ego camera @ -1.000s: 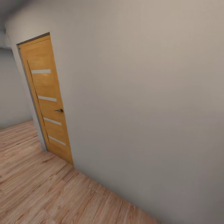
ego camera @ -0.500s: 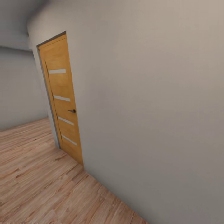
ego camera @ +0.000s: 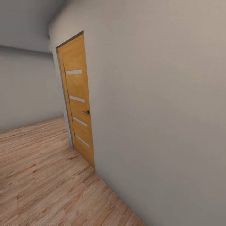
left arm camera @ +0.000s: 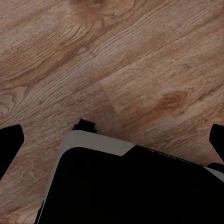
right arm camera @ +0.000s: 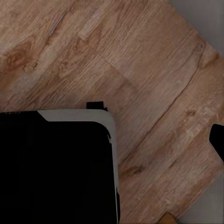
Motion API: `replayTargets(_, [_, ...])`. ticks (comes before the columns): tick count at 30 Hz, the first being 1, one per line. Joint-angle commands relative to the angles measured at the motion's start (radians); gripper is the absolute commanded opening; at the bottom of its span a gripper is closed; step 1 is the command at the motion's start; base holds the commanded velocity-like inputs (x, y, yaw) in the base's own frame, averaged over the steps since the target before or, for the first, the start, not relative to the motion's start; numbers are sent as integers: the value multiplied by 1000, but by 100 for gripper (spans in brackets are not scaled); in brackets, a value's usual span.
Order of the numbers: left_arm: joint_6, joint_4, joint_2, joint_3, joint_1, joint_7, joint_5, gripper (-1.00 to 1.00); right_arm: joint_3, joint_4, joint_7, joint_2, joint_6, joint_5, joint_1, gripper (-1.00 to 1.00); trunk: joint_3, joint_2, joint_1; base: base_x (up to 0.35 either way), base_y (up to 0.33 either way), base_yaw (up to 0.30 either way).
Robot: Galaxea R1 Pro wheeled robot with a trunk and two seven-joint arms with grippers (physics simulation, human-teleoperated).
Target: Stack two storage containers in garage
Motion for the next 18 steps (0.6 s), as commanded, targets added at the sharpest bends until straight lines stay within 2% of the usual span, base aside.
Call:
replayTargets(1, [-3, 1, 0, -6, -1, 3, 6, 100, 9, 3, 0, 1, -6, -8, -1, 100, 0, 0, 1, 196, 0, 288])
replayTargets(5, [-5, 1, 0, -6, -1, 3, 6, 100, 10, 3, 0, 3, -7, 4, -1, 100, 0, 0, 1, 197, 0, 296])
replayTargets(8, [-8, 1, 0, -6, -1, 3, 6, 100, 9, 3, -2, 4, -8, 39, -1, 100, 0, 0, 1, 102, 0, 299])
replayTargets(18, [-9, 1, 0, -6, -1, 3, 6, 100, 9, 3, -2, 4, -9, 44, -1, 100, 0, 0, 1, 7, 0, 300])
